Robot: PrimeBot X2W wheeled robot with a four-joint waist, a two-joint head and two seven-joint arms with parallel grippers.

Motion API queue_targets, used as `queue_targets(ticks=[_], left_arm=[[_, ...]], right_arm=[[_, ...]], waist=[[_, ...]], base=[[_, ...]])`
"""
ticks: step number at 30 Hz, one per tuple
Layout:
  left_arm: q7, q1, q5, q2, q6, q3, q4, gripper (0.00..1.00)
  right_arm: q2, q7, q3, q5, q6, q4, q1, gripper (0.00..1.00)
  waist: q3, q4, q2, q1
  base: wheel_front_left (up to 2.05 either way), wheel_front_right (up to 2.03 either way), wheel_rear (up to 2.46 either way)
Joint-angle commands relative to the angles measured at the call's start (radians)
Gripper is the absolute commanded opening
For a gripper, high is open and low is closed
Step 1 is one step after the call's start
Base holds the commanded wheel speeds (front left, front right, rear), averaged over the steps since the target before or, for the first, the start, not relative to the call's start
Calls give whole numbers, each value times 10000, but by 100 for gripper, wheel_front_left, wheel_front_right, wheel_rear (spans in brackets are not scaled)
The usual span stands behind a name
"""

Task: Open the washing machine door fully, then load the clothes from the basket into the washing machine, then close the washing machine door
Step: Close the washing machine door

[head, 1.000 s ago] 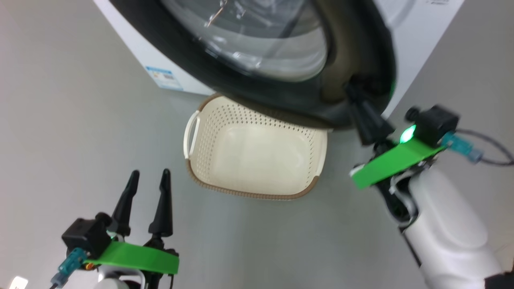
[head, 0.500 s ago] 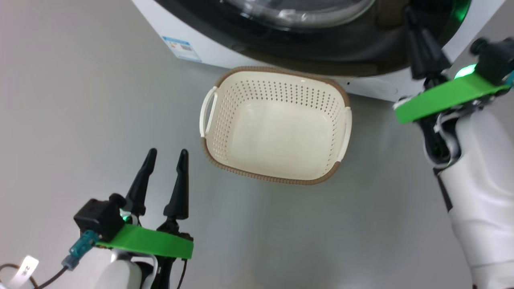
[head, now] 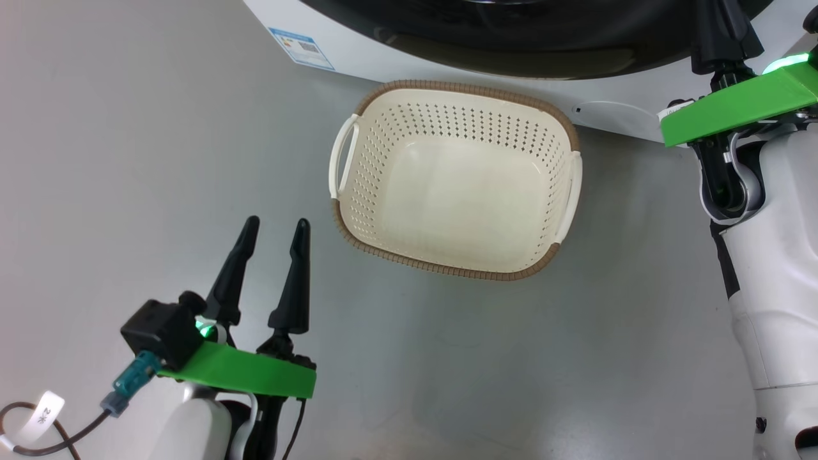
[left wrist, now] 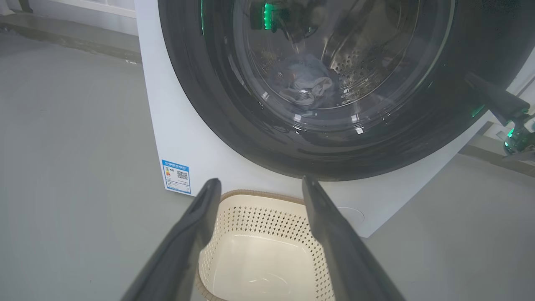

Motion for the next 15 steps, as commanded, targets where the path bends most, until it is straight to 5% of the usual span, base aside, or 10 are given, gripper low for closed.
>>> queue_targets(ticks=[1, 11, 14, 15], left_arm=[[-65, -134, -24, 188, -15, 315, -229, 100], [-65, 13, 143, 188, -15, 553, 278, 100], [-65, 84, 143, 235, -15, 663, 431, 100], [-65, 105, 142, 263, -15, 692, 481, 100]], right_arm=[[-4, -48, -51, -62, -86, -195, -273, 0], [114, -48, 731, -91, -86, -217, 658, 3], [184, -48, 931, -73, -86, -249, 1063, 49], [204, -48, 994, -63, -86, -277, 1195, 93]], waist=[[12, 2, -1, 0], [-452, -307, -1, 0], [-656, -467, -1, 0], [-723, -521, -1, 0]], base=[[0, 0, 0], [0, 0, 0], [0, 0, 0], [0, 0, 0]])
